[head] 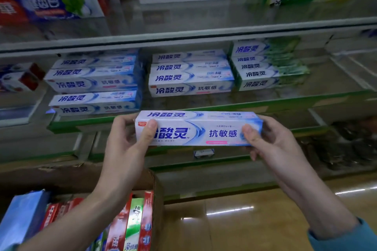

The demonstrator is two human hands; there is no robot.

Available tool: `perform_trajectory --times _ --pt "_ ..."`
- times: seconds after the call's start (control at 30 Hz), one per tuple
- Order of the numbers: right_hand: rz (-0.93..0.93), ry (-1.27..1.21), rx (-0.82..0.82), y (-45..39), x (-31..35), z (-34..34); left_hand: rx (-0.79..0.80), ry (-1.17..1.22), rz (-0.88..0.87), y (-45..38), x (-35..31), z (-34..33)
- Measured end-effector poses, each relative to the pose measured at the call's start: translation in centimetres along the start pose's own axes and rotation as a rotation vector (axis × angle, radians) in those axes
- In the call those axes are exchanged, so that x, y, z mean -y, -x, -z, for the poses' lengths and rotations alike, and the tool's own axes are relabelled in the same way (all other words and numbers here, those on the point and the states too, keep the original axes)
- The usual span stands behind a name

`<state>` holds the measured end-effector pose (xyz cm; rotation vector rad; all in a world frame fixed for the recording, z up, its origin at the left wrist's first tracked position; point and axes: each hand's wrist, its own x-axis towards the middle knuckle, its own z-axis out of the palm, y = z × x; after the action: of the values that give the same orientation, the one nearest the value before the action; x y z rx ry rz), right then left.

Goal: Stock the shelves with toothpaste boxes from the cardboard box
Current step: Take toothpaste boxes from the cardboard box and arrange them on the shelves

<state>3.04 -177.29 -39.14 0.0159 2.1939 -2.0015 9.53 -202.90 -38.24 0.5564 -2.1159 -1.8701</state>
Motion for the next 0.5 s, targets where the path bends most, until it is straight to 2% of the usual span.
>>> perform_trajectory --times 0.27,0.5 --pt "0.156 0.274 -0.101 -3.9 -1.0 1.4 -0.072 -0.127 -0.140 -2.2 0.4 -3.5" --pt "0.274 0.342 -0.162 -8.2 0.4 0.6 -0.189 -0.241 -0.203 -5.8 -0.4 -5.3"
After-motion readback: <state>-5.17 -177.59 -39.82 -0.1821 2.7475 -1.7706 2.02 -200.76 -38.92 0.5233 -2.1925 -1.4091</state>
